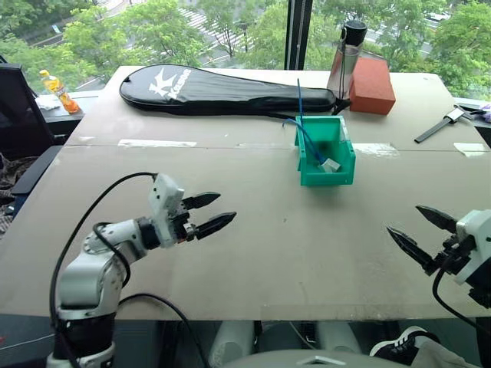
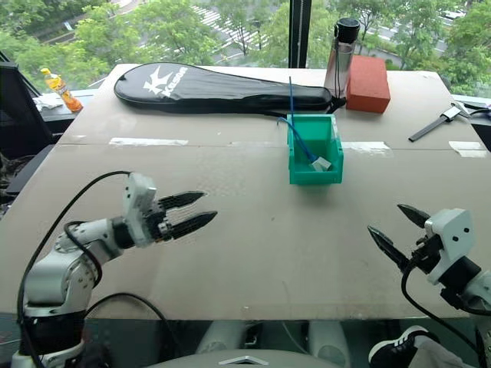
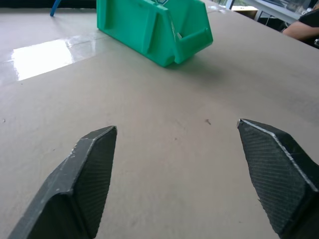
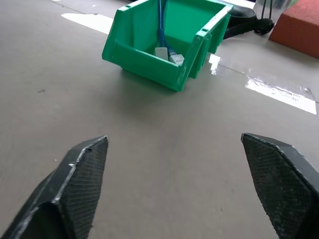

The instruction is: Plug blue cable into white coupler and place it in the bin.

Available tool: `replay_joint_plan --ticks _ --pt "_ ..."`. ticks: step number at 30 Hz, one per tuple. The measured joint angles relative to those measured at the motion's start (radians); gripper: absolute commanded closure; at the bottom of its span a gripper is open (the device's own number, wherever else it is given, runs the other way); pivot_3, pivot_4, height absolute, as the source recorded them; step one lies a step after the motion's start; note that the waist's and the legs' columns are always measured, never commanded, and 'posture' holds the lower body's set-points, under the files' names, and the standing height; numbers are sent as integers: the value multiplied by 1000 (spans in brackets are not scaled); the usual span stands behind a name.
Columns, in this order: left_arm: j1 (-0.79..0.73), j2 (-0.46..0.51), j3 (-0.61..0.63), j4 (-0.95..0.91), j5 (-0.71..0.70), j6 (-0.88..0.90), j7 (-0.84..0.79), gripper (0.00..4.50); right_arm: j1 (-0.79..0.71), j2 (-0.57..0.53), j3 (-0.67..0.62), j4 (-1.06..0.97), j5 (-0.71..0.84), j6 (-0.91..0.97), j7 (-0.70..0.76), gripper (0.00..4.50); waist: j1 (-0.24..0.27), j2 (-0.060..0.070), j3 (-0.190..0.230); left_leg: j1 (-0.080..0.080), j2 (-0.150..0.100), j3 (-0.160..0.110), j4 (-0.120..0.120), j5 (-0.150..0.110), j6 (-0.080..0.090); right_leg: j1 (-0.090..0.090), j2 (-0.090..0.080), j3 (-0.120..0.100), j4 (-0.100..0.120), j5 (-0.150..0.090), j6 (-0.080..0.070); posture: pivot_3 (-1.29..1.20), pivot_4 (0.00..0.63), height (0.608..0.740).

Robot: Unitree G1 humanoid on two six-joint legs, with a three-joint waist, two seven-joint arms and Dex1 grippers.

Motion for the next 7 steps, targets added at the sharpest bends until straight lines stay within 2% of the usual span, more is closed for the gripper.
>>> replay_joint_plan --ticks 4,7 --pt "120 26 40 -47 0 -24 22 61 38 -6 -33 37 4 -33 61 19 -1 0 0 0 0 0 0 0 0 0 1 0 0 0 0 0 150 740" --pt "154 41 54 -49 0 -42 22 61 29 -7 -39 41 9 -48 69 19 -1 0 0 0 0 0 0 0 0 0 0 -1 0 0 1 0 150 740"
